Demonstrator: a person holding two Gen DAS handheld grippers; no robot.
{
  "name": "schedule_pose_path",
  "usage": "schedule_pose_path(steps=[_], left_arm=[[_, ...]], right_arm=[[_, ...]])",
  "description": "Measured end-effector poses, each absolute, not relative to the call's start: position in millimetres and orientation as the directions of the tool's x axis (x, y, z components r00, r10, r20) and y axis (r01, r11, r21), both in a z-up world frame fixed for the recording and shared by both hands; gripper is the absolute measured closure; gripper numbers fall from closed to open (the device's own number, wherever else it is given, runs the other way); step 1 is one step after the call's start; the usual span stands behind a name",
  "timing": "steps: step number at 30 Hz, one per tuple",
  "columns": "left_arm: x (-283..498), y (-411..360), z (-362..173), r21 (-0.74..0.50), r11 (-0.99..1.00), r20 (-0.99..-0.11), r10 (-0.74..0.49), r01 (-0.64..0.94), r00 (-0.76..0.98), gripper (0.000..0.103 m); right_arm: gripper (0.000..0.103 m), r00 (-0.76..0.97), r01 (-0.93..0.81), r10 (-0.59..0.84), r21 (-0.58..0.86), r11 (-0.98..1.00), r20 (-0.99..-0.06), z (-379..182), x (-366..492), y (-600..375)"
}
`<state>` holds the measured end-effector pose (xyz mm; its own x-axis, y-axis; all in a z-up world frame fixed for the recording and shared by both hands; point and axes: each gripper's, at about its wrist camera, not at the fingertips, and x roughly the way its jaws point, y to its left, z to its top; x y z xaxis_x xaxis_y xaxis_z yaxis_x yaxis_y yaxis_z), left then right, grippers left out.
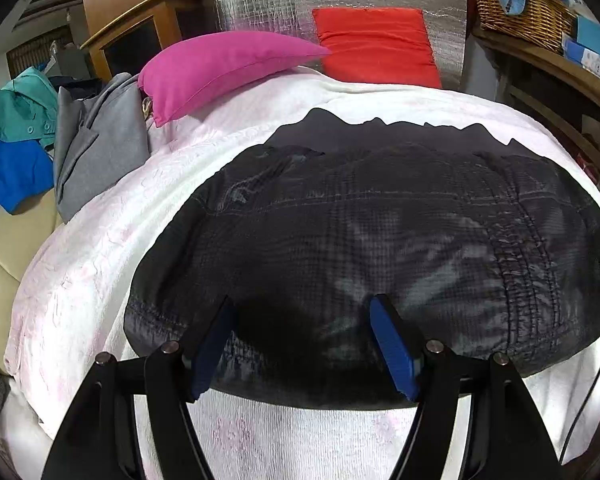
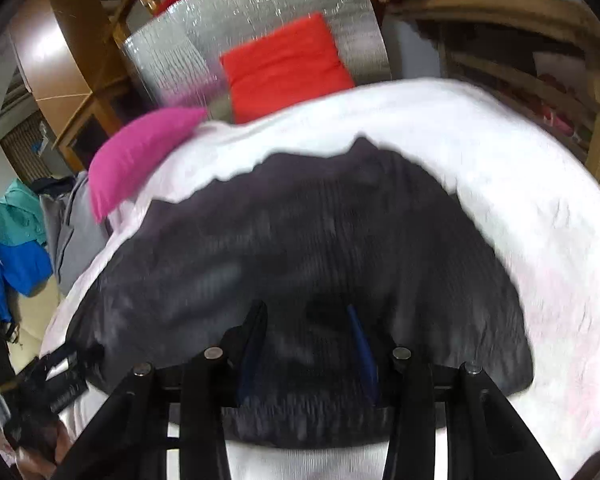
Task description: Fold large clothes
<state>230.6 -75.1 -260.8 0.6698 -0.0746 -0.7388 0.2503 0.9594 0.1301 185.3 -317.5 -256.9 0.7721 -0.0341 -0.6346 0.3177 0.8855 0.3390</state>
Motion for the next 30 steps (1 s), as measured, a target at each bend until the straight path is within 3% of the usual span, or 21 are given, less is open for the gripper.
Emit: schedule_pose_path(steps=[3,6,13,18,25,30], left_arm=[[232.6,-75.8,-264.0,0.138,0.958,-0.735,-0.071,0.252,0.675,0.030],[234.6,-76.9,-267.1,0.149,0.957,-0.730,-0.062,0.248,0.680,0.027],[235.6,-77.3,-267.8,0.149,0.957,-0.735,-0.061,0.249,0.675,0.027],[234.7,-75.8,-267.2,0.141,0.959,-0.741,-0.063,0.246,0.669,0.027],[232.0,-76.7,-268.0,0.151,0.959,-0.741,-0.052,0.241,0.669,0.026],[231.2,-78.8,-269.4,0.160,0.958,-0.745,-0.041,0.238,0.666,0.026]], right_arm=[[0.058,0.778,0.309,-0.026,0.346,0.886,-0.627,-251.3,206.3,-319.8],[0.057,0.715,0.326,0.013,0.351,0.878,-0.699,-279.2,233.2,-314.9],[0.057,0.726,0.307,-0.081,0.216,0.927,-0.683,-289.9,233.4,-295.5],[0.056,0.718,0.328,-0.041,0.285,0.901,-0.695,-280.9,218.4,-298.9],[0.056,0.749,0.321,-0.112,0.210,0.924,-0.654,-256.8,173.2,-284.7],[0.053,0.653,0.338,-0.065,0.213,0.917,-0.755,-285.7,190.6,-288.5]])
